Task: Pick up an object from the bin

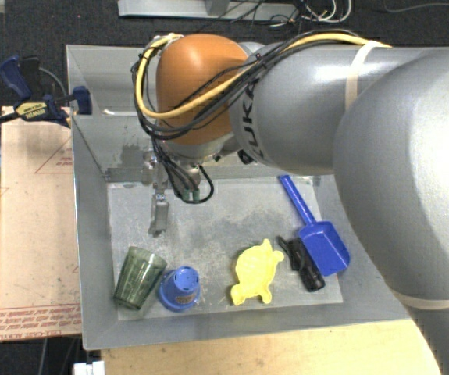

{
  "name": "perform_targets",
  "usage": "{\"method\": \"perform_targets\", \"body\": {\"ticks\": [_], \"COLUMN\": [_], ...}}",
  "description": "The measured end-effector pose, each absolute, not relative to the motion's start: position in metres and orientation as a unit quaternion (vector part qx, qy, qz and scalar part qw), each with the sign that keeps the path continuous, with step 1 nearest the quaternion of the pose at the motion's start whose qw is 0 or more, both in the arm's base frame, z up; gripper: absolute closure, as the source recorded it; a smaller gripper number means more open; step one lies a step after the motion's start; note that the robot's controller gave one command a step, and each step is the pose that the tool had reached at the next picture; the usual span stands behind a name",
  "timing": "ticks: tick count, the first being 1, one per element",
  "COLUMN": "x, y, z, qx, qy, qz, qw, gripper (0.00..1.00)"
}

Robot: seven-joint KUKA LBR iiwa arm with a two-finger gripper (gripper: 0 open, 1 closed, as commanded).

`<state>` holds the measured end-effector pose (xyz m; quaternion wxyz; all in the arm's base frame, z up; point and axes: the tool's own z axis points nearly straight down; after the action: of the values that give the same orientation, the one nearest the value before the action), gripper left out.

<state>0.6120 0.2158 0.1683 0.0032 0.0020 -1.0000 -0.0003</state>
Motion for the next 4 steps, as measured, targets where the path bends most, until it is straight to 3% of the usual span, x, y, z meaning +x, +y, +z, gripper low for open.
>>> {"method": "perform_targets", "body": {"ticks": [1,2,3,4], "x": [0.614,0.545,0.555,0.537], "y": [0.214,0.217,0.223,0.251], "z": [0.174,0.088,0.156,0.099], "qx": [0.0,0.313,0.329,0.347], "qy": [-1.0,-0.95,-0.944,-0.938], "qz": [-0.001,-0.002,-0.002,-0.003], "qw": [-0.001,0.001,-0.005,0.001], "gripper": [0.0,0.0,0.0,0.0]}}
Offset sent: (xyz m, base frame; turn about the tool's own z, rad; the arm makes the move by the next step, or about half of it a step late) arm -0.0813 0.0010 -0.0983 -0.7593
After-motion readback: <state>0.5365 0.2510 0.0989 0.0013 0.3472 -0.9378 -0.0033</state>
